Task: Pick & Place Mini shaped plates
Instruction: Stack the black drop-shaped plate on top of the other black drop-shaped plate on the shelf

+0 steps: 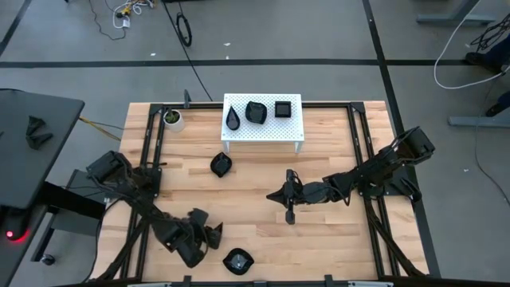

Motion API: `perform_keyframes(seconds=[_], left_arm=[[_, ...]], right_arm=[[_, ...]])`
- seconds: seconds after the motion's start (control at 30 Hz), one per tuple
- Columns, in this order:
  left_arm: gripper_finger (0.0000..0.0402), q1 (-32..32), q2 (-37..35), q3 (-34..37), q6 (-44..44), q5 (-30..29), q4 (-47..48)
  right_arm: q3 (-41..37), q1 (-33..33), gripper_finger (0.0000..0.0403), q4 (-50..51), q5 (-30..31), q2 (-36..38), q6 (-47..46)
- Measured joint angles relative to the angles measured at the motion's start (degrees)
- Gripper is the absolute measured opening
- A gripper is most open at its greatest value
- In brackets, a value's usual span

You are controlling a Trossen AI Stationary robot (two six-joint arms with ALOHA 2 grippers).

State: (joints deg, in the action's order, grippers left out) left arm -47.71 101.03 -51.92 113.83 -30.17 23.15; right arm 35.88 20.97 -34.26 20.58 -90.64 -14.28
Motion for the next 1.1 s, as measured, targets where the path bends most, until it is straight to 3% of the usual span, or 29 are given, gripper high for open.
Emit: perform_keyframes(seconds=[0.13,0.43,0.63,0.77,0.87,1.0,1.1], left_arm=[[0.0011,0.1,0.0,0.0,-2.8,0.4,-0.1],[0.0005,0.6,-2.6,-1.6,-6.4,1.5,3.0],[0.0007,6.5,-10.1,-7.6,-17.6,-6.3,17.2],[0.0004,16.0,-15.8,-11.1,-33.2,-12.9,21.8],[0.0005,26.9,-18.9,-13.7,-48.1,-14.1,20.2],[0.0005,42.2,-19.5,-16.8,-67.5,-12.1,12.9],[0.0006,51.9,-19.4,-17.1,-76.3,-7.2,7.2]], right_arm=[[0.0,0.0,0.0002,0.0,0.0,0.0,0.0],[0.0,0.0,0.0002,0.0,0.0,0.0,0.0],[0.0,-0.4,0.0002,0.0,0.0,0.0,0.0],[0.0,-0.9,0.0002,0.0,0.0,0.0,-0.1],[0.0,-1.1,0.0002,-0.1,0.0,0.0,-0.2],[0.0,-1.0,0.0002,-0.6,0.0,0.0,-0.2],[0.0,-1.0,0.0002,-0.8,0.0,0.0,-1.1]])
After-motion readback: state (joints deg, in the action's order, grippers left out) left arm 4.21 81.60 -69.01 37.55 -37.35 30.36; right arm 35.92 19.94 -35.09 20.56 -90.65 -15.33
